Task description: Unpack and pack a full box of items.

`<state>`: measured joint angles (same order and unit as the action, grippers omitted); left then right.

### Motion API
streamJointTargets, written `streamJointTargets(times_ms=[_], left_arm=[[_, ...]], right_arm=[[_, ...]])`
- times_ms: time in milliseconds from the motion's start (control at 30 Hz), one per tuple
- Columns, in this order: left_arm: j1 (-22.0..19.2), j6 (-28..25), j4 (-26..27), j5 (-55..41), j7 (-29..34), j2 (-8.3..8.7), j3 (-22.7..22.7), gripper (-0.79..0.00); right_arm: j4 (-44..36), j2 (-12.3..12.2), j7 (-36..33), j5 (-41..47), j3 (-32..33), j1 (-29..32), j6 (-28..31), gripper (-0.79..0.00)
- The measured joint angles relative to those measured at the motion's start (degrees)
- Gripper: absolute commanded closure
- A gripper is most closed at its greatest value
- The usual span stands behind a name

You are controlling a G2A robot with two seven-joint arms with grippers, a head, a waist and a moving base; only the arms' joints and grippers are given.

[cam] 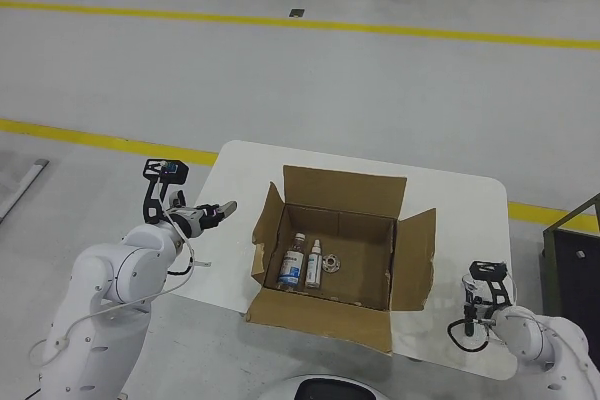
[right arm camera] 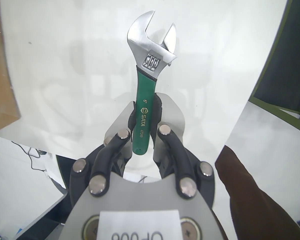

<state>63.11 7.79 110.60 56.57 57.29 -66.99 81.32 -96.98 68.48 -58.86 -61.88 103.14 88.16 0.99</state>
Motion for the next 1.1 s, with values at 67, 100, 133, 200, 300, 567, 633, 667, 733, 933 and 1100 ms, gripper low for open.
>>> streamJointTargets(times_ms=[67, 100, 133, 200, 300, 567, 633, 667, 733, 933, 1100], left_arm=[[0.0, 0.0, 0.0, 0.0, 0.0, 0.0, 0.0, -0.785], [0.0, 0.0, 0.0, 0.0, 0.0, 0.0, 0.0, -0.785], [0.0, 0.0, 0.0, 0.0, 0.0, 0.0, 0.0, -0.785], [0.0, 0.0, 0.0, 0.0, 0.0, 0.0, 0.0, -0.785], [0.0, 0.0, 0.0, 0.0, 0.0, 0.0, 0.0, -0.785], [0.0, 0.0, 0.0, 0.0, 0.0, 0.0, 0.0, -0.785], [0.0, 0.0, 0.0, 0.0, 0.0, 0.0, 0.0, -0.785], [0.0, 0.0, 0.0, 0.0, 0.0, 0.0, 0.0, -0.785], [0.0, 0.0, 0.0, 0.0, 0.0, 0.0, 0.0, -0.785], [0.0, 0.0, 0.0, 0.0, 0.0, 0.0, 0.0, -0.785], [0.0, 0.0, 0.0, 0.0, 0.0, 0.0, 0.0, -0.785]], right_arm=[[-2.97, 0.15, 3.2, 3.62, 2.09, 1.71, -0.82, 0.0], [-4.58, 0.25, 4.98, 5.66, 3.25, 2.69, -1.36, 0.0], [-6.83, 0.4, 7.33, 8.45, 4.78, 4.1, -2.06, 0.0], [-10.24, 0.66, 10.52, 12.95, 6.79, 6.26, -2.47, 0.0], [-15.37, 0.97, 14.21, 19.75, 9.14, 9.38, -0.94, 0.0], [-25.14, 0.97, 15.51, 28.62, 10.44, 12.93, 4.76, 0.0], [-26.78, 0.9, 15.15, 30.25, 10.21, 13.28, 5.94, 0.0], [-27.33, 0.86, 14.99, 30.81, 10.03, 13.3, 6.49, 0.0], [-28.33, 0.74, 14.68, 31.45, 9.33, 13.02, 7.39, 0.0], [-28.72, 0.32, 12.5, 33.82, 5.3, 9.75, 8.6, 0.0], [-25.75, 0.03, 10.01, 33.26, -1.08, 3.73, 5.7, 0.0]])
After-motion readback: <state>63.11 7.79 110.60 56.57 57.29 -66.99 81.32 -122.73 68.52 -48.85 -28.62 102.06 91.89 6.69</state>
